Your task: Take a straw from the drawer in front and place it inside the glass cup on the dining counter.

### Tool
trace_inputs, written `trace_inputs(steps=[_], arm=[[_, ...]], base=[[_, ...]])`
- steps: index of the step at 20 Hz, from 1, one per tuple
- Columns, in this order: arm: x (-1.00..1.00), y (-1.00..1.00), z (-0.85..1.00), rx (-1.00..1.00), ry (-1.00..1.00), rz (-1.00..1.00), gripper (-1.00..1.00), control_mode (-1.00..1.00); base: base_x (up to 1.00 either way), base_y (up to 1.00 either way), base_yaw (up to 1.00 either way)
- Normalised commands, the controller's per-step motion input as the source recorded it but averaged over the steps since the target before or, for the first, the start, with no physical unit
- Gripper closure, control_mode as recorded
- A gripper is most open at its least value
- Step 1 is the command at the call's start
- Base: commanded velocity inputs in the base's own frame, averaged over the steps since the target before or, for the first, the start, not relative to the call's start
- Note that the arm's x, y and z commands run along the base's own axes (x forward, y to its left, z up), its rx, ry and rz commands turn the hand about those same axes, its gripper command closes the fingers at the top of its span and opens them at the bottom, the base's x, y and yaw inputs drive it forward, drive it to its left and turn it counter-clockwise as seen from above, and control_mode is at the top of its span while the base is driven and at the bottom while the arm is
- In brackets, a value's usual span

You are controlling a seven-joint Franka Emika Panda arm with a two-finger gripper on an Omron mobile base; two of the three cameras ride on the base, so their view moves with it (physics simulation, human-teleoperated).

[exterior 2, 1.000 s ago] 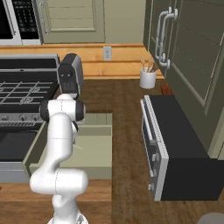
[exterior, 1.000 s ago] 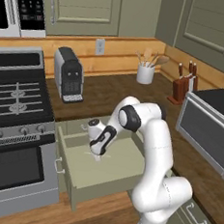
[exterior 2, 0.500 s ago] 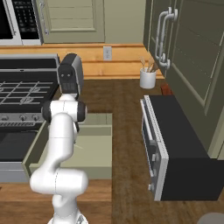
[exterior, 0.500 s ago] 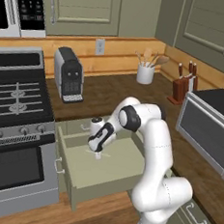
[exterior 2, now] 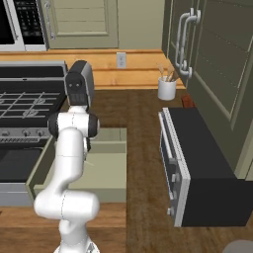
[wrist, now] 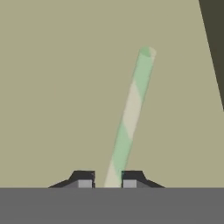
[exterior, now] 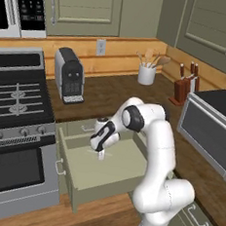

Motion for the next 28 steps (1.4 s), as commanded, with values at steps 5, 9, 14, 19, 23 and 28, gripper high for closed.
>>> trace_inputs(steps=[5,9,14,19,23,28], arm=[[-0.36,0.00,0.83,0.00,-0.04,0.00,1.00,-1.00],[-0.48,-0.01,1.00,0.00,-0.03,0.00,1.00,-1.00],[-0.53,-0.06,1.00,0.01,-0.01,0.00,1.00,-1.00],[-0.75,-0.05,1.00,0.03,-0.02,0.00,1.00,-1.00],[-0.81,-0.07,1.00,0.06,-0.02,0.00,1.00,-1.00],[-0.86,-0.10,0.98,0.08,-0.05,0.00,1.00,-1.00]], base=[[0.00,0.00,0.00],[0.00,0.00,0.00],[0.00,0.00,0.00],[0.00,0.00,0.00],[0.00,0.00,0.00],[0.00,0.00,0.00]])
